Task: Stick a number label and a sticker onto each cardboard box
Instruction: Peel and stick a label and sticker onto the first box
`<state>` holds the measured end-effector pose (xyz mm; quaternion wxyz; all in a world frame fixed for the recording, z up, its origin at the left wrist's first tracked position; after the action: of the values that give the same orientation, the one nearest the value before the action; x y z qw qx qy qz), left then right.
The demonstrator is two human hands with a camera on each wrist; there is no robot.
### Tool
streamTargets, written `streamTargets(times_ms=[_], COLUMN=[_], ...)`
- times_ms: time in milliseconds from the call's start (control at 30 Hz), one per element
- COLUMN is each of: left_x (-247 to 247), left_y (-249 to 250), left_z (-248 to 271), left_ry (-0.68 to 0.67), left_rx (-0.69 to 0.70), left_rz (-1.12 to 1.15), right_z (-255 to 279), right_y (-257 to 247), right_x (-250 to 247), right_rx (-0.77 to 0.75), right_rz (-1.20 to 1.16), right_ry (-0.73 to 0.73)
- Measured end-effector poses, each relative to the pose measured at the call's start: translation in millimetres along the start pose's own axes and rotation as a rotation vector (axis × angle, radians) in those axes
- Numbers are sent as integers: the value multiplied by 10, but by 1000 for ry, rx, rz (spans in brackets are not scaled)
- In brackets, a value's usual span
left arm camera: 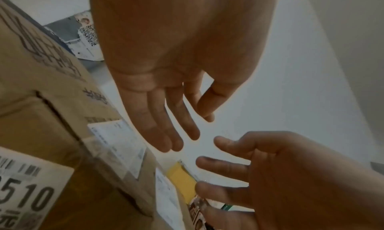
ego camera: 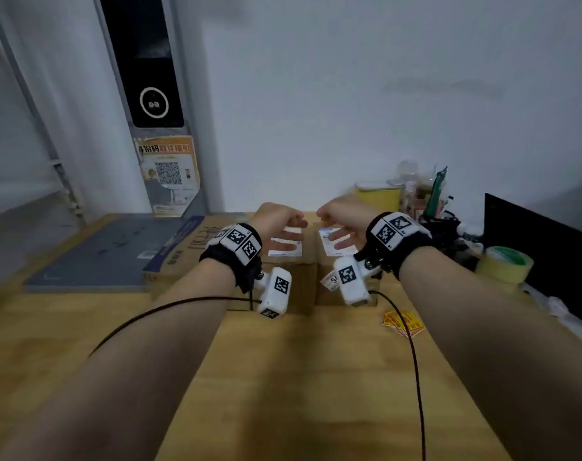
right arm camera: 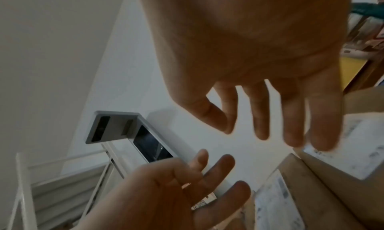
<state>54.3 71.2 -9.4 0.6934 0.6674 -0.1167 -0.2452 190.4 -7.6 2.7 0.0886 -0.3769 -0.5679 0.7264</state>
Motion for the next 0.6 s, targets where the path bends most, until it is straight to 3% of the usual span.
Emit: streamTargets(times_ms=[167,400,500,600], left_x=[53,153,140,130], left_y=[-140,-114,-106,-123], left_z=[-271,-507,-562,-595], left_ry=[12,22,2,4], left_rx=[-41,-39,-41,-57], left_rz=[-62,-196,-200,-183], right_z=[-177,-367,-424,-379], right_y=[259,371,337,373], right_x=[268,473,591,755], right_rx=[110,159,99,151], right_rz=[162,74,97,-13], right_ry=[-106,-144,-225,-322])
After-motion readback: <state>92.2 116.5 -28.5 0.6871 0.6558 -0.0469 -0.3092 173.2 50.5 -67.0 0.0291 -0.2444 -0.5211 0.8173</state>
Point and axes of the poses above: each hand's wrist, its own z-axis away from the middle knuckle, its own x-axis out of the palm, y = z × x, the point moved 9 cm from there along -z, towards the middle knuckle, and after that the axes turned 8 degrees about y, right-handed, at the moved point
